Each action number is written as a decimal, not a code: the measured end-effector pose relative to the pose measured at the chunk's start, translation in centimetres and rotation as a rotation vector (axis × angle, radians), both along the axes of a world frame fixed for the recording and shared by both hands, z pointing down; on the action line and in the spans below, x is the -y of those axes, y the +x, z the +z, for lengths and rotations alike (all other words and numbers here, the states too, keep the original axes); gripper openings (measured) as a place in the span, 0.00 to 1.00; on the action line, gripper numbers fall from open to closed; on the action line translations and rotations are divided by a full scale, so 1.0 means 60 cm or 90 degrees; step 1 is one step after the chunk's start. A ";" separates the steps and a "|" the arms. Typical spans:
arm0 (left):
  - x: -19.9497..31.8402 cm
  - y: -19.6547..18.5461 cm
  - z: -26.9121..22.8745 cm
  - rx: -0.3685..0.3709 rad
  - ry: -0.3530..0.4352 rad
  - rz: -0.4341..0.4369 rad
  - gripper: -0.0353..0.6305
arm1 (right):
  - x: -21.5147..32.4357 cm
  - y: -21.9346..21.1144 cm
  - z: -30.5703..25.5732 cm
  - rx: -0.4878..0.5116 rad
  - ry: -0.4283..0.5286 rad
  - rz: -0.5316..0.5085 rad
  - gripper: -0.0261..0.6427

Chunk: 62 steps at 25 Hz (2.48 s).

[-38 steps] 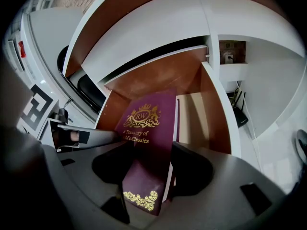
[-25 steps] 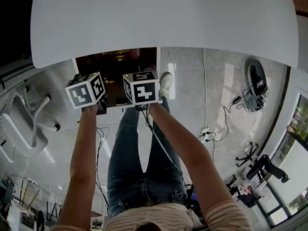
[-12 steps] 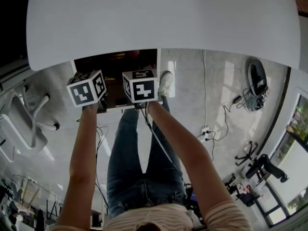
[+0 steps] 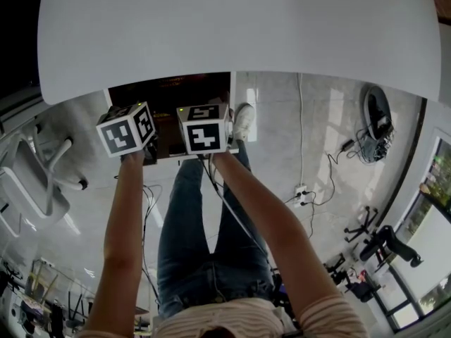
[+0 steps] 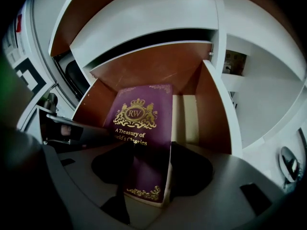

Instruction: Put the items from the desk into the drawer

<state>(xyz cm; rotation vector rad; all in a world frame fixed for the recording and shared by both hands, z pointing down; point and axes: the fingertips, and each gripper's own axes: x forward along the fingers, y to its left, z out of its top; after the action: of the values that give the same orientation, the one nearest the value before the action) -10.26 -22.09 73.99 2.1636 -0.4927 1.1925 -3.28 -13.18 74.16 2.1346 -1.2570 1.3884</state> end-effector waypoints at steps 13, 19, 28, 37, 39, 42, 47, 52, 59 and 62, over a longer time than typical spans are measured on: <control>0.006 -0.004 -0.016 -0.003 0.008 -0.020 0.29 | 0.003 0.006 -0.014 -0.035 -0.002 -0.009 0.42; 0.011 -0.002 -0.065 -0.042 0.039 -0.021 0.26 | 0.008 0.015 -0.060 -0.020 0.054 0.025 0.41; 0.008 0.001 -0.172 -0.150 0.053 -0.039 0.15 | -0.001 0.024 -0.183 -0.027 0.146 0.047 0.19; -0.006 0.002 -0.322 -0.232 0.113 -0.038 0.09 | -0.031 0.031 -0.326 -0.046 0.221 0.062 0.11; -0.010 0.002 -0.361 -0.249 0.123 -0.037 0.08 | -0.037 0.032 -0.366 -0.059 0.241 0.052 0.10; -0.017 -0.007 -0.405 -0.275 0.143 -0.028 0.07 | -0.041 0.025 -0.413 -0.088 0.279 0.031 0.09; -0.032 -0.014 -0.485 -0.334 0.169 -0.025 0.07 | -0.047 0.024 -0.500 -0.170 0.317 -0.003 0.08; -0.059 -0.028 -0.572 -0.395 0.203 -0.015 0.07 | -0.070 0.012 -0.579 -0.204 0.354 -0.002 0.08; -0.074 -0.060 -0.674 -0.452 0.248 -0.002 0.07 | -0.103 -0.004 -0.669 -0.202 0.415 -0.018 0.06; -0.076 -0.079 -0.706 -0.466 0.266 0.002 0.07 | -0.113 -0.016 -0.704 -0.217 0.433 -0.033 0.06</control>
<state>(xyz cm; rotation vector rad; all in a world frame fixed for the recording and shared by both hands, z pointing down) -14.98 -17.53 31.63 2.7380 -0.4279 0.2369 -4.24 -6.41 31.93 2.5783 -1.7844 0.5612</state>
